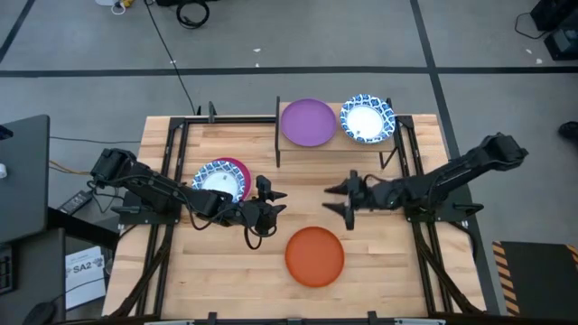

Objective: Place and stack plates onto a shelf
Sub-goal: Stack the orange plate on top of the violet plate on the shelf

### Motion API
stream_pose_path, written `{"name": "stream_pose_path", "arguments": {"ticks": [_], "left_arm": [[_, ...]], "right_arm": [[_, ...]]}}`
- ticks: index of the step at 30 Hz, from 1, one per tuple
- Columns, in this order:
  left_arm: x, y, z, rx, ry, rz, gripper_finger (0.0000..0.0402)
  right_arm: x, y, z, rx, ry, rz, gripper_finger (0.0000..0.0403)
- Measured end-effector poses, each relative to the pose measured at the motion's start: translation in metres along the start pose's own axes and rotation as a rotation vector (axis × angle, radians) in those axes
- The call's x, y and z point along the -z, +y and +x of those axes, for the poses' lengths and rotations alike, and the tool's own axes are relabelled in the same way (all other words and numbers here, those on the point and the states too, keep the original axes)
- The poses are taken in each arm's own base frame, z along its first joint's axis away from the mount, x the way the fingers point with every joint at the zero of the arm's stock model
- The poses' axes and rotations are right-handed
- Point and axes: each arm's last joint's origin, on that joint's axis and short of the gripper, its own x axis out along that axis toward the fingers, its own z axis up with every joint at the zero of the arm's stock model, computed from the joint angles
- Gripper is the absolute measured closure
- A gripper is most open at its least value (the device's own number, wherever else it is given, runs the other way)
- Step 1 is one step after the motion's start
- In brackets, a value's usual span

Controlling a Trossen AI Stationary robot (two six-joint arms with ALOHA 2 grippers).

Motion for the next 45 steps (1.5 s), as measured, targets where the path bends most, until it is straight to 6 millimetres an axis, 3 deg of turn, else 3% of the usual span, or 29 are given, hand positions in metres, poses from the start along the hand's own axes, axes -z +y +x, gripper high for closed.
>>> {"name": "stream_pose_path", "arguments": {"ticks": [7, 14, 25, 36, 45], "left_arm": [[0.0, 0.0, 0.0, 0.0, 0.0, 0.0, 0.0216], [0.0, 0.0, 0.0, 0.0, 0.0, 0.0, 0.0216], [0.0, 0.0, 0.0, 0.0, 0.0, -0.001, 0.0216], [0.0, 0.0, 0.0, 0.0, 0.0, -0.001, 0.0216], [0.0, 0.0, 0.0, 0.0, 0.0, 0.0, 0.0216]], "right_arm": [[0.037, 0.01, 0.017, 0.002, 0.159, -0.058, 0.0169], [0.063, 0.008, 0.03, 0.05, 0.266, -0.002, 0.0169], [0.096, 0.008, 0.041, -0.013, 0.471, 0.122, 0.0169], [0.109, 0.006, 0.045, -0.014, 0.546, 0.19, 0.018], [0.109, 0.007, 0.044, -0.025, 0.561, 0.199, 0.0261]]}}
